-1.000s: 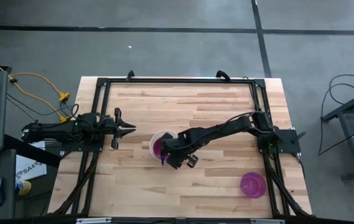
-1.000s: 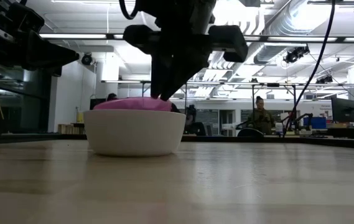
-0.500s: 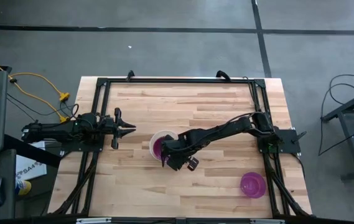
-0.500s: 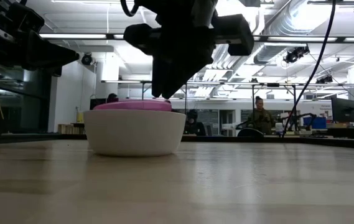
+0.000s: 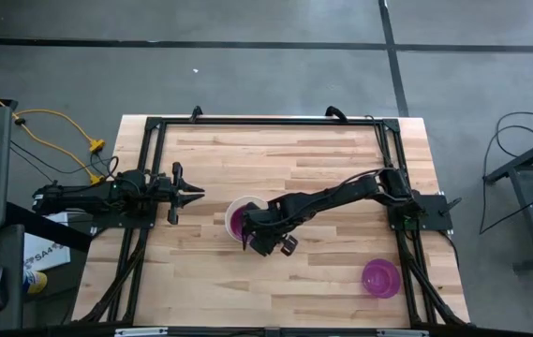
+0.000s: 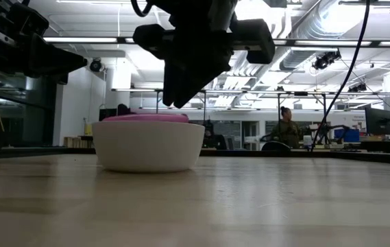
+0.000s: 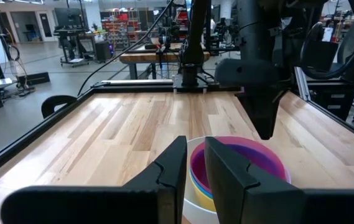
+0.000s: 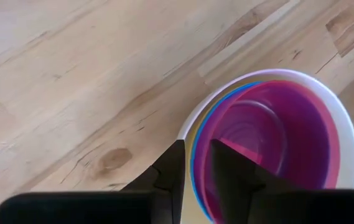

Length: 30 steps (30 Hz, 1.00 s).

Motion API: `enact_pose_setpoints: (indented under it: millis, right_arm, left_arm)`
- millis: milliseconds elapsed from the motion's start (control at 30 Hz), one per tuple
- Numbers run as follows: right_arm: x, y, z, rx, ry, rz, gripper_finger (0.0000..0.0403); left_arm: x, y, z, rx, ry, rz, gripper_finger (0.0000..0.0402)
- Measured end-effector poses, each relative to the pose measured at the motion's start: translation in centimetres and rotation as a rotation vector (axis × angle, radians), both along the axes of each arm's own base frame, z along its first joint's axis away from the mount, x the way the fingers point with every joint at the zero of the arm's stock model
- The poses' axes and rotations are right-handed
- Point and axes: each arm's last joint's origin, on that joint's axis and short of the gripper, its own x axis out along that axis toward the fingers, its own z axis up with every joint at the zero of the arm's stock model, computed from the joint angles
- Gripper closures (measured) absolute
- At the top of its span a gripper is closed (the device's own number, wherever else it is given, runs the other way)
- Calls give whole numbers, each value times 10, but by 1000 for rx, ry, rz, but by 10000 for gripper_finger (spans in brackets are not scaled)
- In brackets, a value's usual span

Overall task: Nest bowls inside each other
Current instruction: Stack the purple bowl on top of the pink bowl on the table

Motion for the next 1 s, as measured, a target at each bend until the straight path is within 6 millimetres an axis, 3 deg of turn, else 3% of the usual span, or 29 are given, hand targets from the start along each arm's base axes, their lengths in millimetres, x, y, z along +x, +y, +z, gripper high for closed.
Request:
enact_pose_setpoints:
  millis: [367,600,1000]
  right_arm:
    - [2,-4,-4,0,3,-14,335]
    - [3,-7,-4,-148,-27,-56,335]
    - [-22,-24,18,-25,125,-402,335]
  left_arm:
    - [0,0,0,0,0,0,343]
    - [0,0,0,0,0,0,343]
    - [0,0,0,0,0,0,343]
